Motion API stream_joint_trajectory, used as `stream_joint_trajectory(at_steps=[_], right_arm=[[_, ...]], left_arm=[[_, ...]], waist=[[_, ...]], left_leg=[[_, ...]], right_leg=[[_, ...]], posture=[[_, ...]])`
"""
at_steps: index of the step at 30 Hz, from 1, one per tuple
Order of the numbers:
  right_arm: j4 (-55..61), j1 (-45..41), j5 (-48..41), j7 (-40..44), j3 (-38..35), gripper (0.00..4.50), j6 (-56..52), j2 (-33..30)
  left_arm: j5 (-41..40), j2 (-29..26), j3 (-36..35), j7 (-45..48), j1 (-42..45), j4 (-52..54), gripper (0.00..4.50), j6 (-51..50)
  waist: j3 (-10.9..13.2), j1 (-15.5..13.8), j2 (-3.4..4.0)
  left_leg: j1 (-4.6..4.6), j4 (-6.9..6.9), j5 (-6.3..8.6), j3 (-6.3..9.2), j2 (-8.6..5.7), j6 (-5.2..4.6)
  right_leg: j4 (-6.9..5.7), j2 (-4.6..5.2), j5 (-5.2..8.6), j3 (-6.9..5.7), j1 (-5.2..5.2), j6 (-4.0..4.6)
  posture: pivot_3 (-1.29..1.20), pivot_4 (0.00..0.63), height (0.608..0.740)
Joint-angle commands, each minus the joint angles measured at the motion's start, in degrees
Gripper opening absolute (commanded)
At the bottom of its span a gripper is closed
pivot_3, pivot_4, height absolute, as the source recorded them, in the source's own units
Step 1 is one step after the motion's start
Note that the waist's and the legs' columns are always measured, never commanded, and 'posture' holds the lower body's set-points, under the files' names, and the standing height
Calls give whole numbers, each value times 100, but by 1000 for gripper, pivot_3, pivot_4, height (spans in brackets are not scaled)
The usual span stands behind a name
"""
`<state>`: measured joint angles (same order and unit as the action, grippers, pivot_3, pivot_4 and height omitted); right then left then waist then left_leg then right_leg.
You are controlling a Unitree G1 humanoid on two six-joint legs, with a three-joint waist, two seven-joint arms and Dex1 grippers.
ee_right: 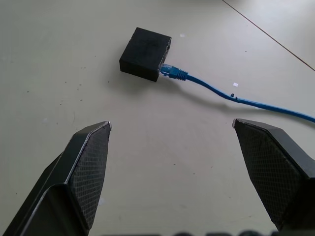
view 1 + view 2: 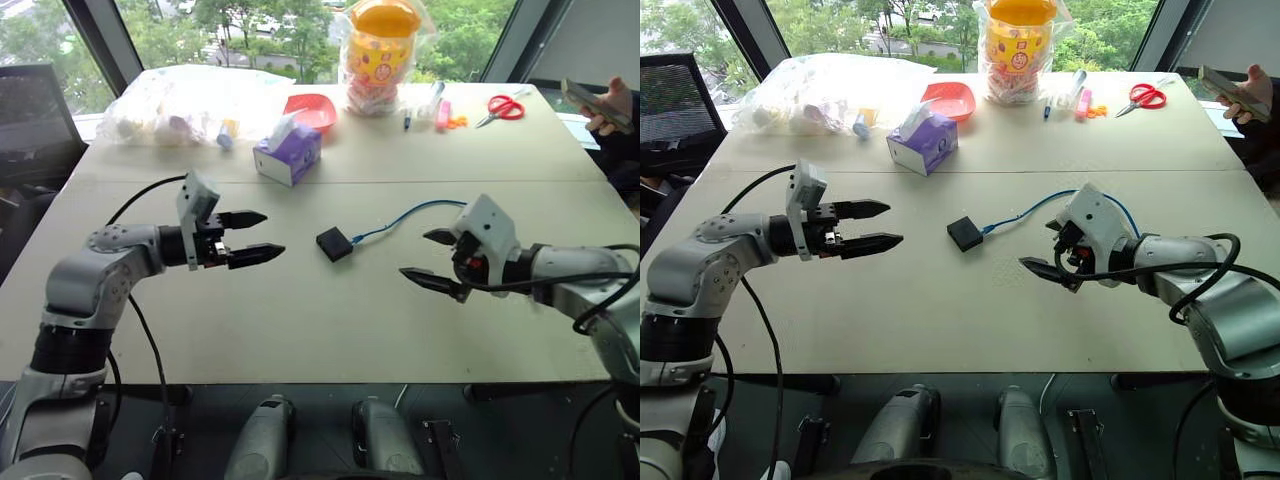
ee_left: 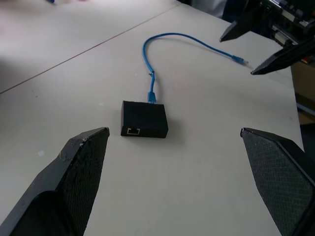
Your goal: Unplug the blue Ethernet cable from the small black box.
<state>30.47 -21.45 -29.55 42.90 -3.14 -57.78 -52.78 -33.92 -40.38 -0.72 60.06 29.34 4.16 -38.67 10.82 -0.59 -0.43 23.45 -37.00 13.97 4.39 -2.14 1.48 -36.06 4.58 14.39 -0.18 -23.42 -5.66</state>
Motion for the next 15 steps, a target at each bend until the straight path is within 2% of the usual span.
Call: stream_joint_trajectory(at_steps=[1, 10, 15], right_arm=[[-144, -458, 6, 199, 140, 4161, 73, -134], [-538, -1027, 113, 444, 519, 4161, 169, -185], [-887, -1253, 493, 673, 945, 4161, 575, -253]], left_arm=[[222, -66, 108, 227, 143, -59, 4460, 334], [174, -72, 73, 357, 186, 116, 4460, 227], [311, -88, 142, 407, 100, 75, 4460, 362]], waist=[[1, 9, -2], [2, -3, -3], [2, 3, -3]], left_leg=[[0, 0, 0, 0, 0, 0], [5, 0, 1, -1, -1, -1], [5, -1, 1, -1, -1, -1]], right_leg=[[0, 0, 0, 0, 0, 0], [2, 7, 0, 2, -3, -1], [1, 5, -1, 1, -4, -1]], posture=[[0, 150, 740], [0, 150, 740], [0, 150, 740]])
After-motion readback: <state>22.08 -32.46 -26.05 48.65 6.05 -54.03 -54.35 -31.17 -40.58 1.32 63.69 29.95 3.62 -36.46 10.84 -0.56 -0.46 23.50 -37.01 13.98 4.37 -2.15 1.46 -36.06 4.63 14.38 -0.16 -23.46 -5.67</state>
